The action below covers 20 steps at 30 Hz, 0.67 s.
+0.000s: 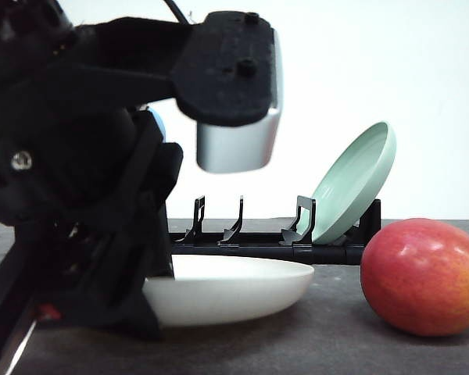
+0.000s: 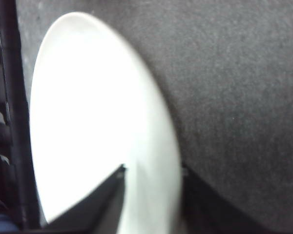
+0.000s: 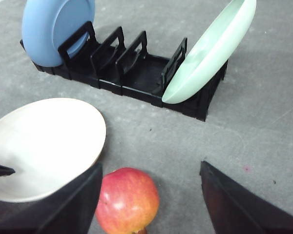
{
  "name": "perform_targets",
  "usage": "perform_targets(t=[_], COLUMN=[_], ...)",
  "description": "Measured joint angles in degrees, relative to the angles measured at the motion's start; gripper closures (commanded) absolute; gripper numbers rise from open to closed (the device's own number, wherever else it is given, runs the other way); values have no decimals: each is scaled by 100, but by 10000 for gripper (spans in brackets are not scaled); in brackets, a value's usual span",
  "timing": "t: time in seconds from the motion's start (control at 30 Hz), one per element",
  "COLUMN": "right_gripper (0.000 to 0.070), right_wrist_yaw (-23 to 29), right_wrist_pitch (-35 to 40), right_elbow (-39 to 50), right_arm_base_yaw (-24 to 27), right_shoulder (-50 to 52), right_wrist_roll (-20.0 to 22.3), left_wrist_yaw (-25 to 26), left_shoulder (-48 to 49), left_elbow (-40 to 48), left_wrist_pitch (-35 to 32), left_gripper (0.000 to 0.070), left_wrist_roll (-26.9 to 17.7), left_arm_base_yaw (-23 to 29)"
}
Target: Place pomegranate in white plate
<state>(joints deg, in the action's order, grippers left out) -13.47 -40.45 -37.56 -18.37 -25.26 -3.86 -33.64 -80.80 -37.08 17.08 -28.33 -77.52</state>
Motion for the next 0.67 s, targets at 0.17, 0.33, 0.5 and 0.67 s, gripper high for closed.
perform_targets(t=[0.17, 0.33, 0.5, 0.67], right_gripper=[298, 298, 298, 298], right_wrist_yaw=[0, -2, 0, 0], right_wrist_pitch=[0, 0, 0, -2], right_elbow=[0, 0, 0, 0], right_arm_base_yaw=[0, 0, 0, 0], right_shoulder=[-1, -2, 0, 1], right_wrist_roll=[0, 0, -2, 0], left_wrist_yaw=[733, 2082, 3621, 4294], left_shoulder=[63, 573, 1379, 2147], left_elbow=[-82, -330, -370, -370], left_wrist_pitch=[373, 958, 1295, 1616], left_gripper=[224, 226, 226, 229], left_wrist_roll=[415, 1049, 1706, 2101], left_arm_base_yaw=[145, 637, 1449, 2443])
